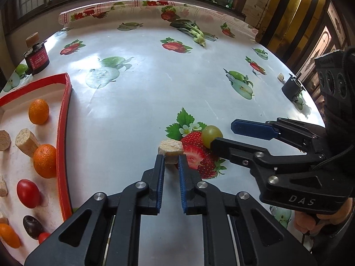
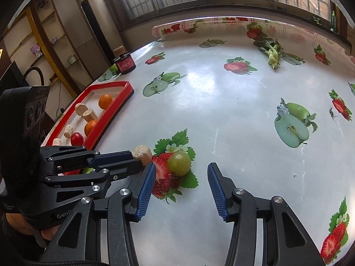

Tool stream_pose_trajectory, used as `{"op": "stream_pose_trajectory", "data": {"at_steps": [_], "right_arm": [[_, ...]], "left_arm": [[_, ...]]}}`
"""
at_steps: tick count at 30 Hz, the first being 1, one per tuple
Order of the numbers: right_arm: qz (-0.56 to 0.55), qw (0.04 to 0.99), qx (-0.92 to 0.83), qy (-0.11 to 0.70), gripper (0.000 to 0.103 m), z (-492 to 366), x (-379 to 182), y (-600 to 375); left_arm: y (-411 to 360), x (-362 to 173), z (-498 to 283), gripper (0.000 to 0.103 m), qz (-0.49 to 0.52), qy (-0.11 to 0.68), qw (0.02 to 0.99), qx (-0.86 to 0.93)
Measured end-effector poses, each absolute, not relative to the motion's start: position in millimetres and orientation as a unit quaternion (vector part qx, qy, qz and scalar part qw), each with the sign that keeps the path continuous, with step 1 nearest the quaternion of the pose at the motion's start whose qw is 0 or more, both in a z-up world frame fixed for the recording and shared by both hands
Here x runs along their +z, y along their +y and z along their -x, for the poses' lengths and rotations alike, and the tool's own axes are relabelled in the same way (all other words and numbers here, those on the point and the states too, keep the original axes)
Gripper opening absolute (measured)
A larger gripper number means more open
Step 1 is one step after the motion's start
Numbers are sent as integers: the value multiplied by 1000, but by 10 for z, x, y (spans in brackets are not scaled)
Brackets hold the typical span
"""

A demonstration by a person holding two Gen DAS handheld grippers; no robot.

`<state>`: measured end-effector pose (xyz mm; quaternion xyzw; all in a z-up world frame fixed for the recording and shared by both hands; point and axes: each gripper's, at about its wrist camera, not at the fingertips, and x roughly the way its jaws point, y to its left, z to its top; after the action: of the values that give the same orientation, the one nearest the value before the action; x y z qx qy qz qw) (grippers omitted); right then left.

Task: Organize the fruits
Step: 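Grasp the green tomato with the right tool while the left grasps a round bread piece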

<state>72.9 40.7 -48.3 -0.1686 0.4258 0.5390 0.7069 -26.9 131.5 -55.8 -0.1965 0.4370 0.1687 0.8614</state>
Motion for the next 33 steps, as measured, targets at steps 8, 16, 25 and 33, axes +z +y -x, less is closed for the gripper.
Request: {"op": "stream_pose_trajectory", "data": {"at_steps": [8, 16, 25, 33], "right_arm": [[215, 710, 524, 418, 27, -643, -658, 655], [197, 719, 517, 420, 27, -726, -569, 435], [184, 727, 512, 419, 27, -806, -514, 293], [182, 727, 520, 410, 27, -727, -413, 297]], "left_arm": [[1403, -639, 282, 4, 209, 449, 849, 183], [1329, -642, 153, 53, 211, 443, 852, 184], [1394, -686, -6, 28, 191, 444, 852, 201], [1346, -619, 168, 22, 185, 440, 857, 196]]}}
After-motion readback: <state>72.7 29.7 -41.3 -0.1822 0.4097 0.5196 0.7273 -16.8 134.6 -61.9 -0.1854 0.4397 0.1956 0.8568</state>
